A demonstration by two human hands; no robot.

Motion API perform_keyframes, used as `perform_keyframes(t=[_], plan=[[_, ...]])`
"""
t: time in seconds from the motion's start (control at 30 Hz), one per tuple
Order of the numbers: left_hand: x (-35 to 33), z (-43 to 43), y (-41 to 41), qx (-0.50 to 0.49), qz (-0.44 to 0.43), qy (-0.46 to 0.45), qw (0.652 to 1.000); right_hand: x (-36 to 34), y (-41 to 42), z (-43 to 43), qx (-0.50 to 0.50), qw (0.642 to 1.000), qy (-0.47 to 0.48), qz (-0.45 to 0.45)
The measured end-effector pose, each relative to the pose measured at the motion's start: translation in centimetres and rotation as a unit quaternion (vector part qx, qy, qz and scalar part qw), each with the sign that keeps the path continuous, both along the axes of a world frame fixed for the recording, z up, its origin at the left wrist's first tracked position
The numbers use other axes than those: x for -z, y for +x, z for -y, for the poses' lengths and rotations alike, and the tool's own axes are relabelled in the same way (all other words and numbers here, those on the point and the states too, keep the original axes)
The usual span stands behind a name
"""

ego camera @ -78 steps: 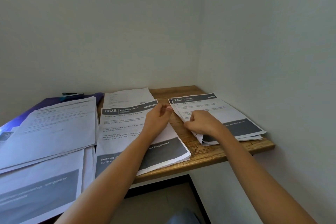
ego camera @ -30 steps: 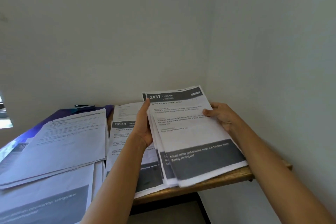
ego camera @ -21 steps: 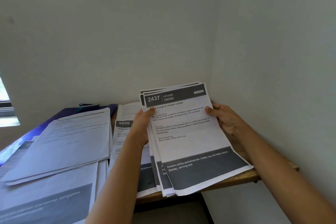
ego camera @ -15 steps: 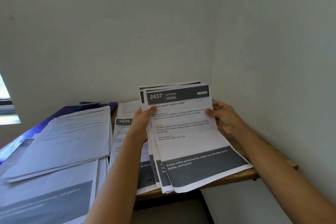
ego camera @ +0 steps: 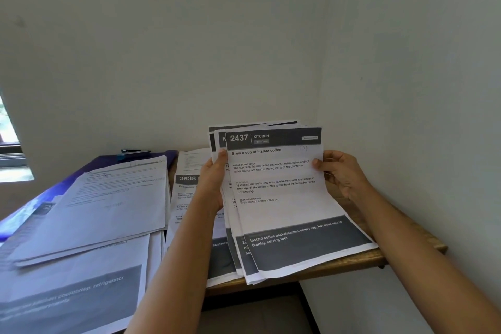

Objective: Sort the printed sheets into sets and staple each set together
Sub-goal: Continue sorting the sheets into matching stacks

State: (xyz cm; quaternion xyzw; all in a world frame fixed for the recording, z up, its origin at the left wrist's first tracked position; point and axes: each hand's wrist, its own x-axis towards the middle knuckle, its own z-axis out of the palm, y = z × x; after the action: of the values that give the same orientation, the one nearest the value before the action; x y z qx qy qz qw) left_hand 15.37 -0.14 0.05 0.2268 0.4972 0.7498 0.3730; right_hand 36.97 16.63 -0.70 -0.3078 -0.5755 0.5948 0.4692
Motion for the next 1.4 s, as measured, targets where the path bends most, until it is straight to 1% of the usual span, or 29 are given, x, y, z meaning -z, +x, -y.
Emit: perform_keyframes(t=[0.13,0.37,0.43,0.5,0.6,0.73,0.83,0.97,1.07,1.27,1.4], plan=[[-0.1,-0.1,0.1,0.008,0.003,0.000,1.000,0.2,-0.1,-0.2,0.004,0.999,0.036,0.030],[0.0,-0.2,0.2,0.004,-0.009,-0.001,1.000,0.9,-0.2,-0.5,-0.016,0.993,0.112,0.036],[0.0,-0.3,0.2,0.001,-0.010,0.005,1.000,1.1,-0.2,-0.2,-0.010,0.982,0.172,0.074],[0.0,-0.2,0.3,0.000,-0.008,0.011,1.000,0.9,0.0,0.2,-0.001,0.961,0.245,0.126],[0.0,-0.1,0.4,-0.007,0.007,0.012,1.000,0.5,0.4,0.5,-0.023,0.948,0.284,0.142],[-0.1,0.0,0.5,-0.015,0.008,0.011,1.000,0.6,0.7,0.2,-0.046,0.943,0.291,0.153],[0.0,0.0,0.4,-0.016,0.008,0.014,1.000,0.9,0.5,0.0,-0.072,0.946,0.282,0.143],[0.0,0.0,0.3,-0.010,0.011,0.014,1.000,0.9,0.3,-0.3,-0.079,0.964,0.238,0.090],[0.1,0.0,0.3,-0.009,0.009,0.016,1.000,0.8,0.3,-0.1,-0.093,0.970,0.208,0.085],[0.1,0.0,0.3,-0.013,0.014,0.013,1.000,0.5,0.1,0.4,-0.072,0.980,0.183,0.031],[0.0,0.0,0.3,-0.015,0.012,0.013,1.000,0.3,0.2,0.2,-0.048,0.980,0.191,0.017]])
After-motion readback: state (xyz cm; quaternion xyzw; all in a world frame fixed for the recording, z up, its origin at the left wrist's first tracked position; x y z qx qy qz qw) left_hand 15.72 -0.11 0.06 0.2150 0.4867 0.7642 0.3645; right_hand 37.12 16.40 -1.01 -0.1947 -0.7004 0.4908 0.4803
